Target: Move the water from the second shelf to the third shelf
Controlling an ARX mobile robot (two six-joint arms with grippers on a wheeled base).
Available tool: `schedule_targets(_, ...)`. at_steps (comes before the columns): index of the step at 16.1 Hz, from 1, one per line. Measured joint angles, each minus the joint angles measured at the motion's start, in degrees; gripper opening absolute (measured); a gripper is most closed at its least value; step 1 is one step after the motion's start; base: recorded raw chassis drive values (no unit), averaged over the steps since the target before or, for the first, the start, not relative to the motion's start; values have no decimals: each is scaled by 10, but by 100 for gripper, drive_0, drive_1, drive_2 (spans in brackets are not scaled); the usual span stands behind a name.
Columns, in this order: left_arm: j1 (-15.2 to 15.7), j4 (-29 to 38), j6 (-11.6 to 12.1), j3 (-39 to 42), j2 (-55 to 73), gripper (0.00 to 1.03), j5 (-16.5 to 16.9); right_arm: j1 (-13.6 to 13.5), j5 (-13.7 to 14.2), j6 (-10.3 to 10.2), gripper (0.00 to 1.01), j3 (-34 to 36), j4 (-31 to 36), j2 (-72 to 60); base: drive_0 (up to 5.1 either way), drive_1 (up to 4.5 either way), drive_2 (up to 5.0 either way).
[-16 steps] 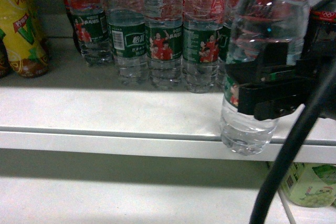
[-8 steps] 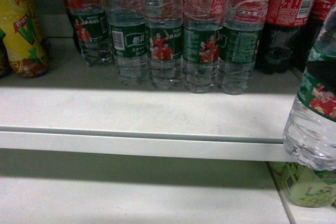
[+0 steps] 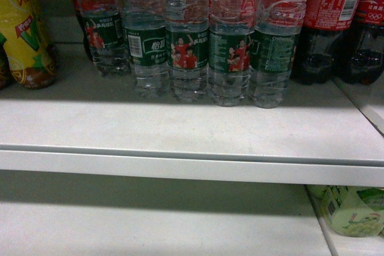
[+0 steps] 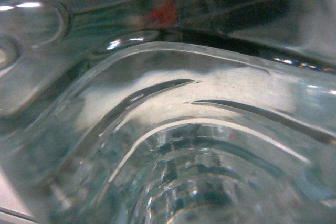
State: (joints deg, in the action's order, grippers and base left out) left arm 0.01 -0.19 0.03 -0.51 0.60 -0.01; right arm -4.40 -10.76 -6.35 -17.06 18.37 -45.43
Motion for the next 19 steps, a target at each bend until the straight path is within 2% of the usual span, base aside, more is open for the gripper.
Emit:
schedule_targets(3,0,0,0,0,0,98,0,15,-3,0,44,0,-37,48,0,0,0)
schedule_targets(7,0,0,0,0,0,98,0,19,0,0,44,0,-50,54,0,0,0)
schedule_targets(19,0,0,0,0,0,98,0,26,5,0,43,0,-56,59,0,0,0)
